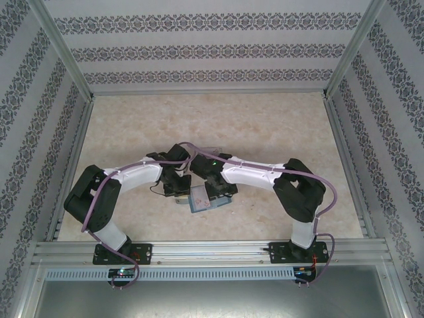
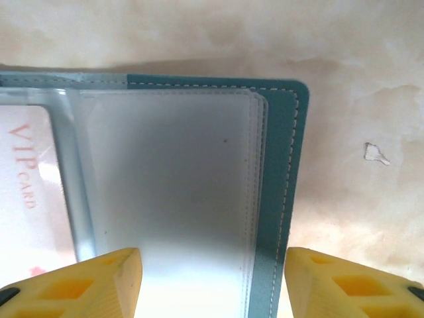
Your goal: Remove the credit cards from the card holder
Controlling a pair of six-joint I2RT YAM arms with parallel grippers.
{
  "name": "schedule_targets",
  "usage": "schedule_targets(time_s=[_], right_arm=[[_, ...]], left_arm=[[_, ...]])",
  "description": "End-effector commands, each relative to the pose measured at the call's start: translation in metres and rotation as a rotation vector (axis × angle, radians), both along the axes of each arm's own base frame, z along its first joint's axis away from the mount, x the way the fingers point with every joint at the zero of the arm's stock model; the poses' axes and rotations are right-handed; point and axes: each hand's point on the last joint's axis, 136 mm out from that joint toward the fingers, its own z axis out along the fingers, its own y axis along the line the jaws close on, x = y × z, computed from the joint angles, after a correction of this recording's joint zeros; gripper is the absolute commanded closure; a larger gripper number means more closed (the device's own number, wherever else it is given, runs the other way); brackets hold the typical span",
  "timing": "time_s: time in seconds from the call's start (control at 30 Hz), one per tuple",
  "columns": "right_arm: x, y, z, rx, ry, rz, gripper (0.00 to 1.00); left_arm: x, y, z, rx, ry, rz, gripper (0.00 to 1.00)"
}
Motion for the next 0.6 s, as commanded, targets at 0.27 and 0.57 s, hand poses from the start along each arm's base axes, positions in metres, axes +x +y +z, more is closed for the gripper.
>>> schedule_targets(time_s=[0.27,0.57], right_arm=[[0.003,0.013,0.040,0.213,-0.024,-0.026,0.43],[0.000,0.042,0.043,0.473,0.051,-0.075,0.54]], left_arm=[[0.001,-0.012,0.021,-0.029,-0.042,-0.028,0.97],[-0.004,-0.018,0.016,-0.061,-0.033,-0.023,0.98]])
